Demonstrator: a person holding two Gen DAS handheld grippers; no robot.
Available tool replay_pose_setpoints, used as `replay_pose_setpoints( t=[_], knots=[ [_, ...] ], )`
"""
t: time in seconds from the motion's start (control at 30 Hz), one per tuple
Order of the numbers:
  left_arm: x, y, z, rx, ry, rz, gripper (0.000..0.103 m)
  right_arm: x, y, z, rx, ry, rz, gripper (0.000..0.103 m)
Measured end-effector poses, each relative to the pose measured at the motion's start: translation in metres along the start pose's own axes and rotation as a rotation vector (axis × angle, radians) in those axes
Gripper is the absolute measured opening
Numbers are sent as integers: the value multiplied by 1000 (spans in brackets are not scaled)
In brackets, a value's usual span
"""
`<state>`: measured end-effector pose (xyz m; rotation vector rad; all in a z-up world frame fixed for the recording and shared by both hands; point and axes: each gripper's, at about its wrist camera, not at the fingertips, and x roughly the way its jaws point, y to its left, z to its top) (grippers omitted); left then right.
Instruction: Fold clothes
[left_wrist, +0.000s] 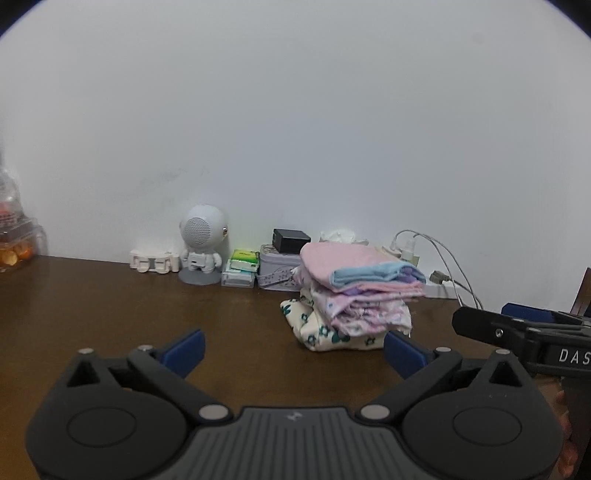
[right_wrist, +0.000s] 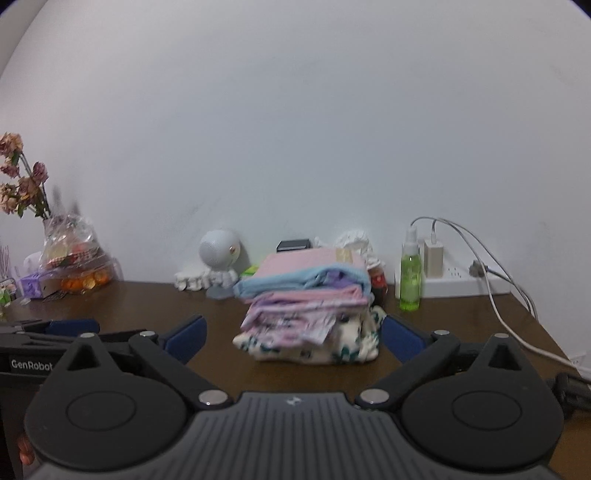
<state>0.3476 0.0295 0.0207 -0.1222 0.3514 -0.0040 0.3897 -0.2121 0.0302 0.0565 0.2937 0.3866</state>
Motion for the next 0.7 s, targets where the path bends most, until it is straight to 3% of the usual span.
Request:
replay_pose_setpoints(
  t=[0.47, 0.7],
  knots=[
    [-101, 3, -59, -53, 14, 48, 103, -93, 48, -47, -12, 42, -19, 103],
    [-161, -5, -77, 11, 10, 25, 103, -152, 76, -58, -8, 44, -18, 103]
  ],
)
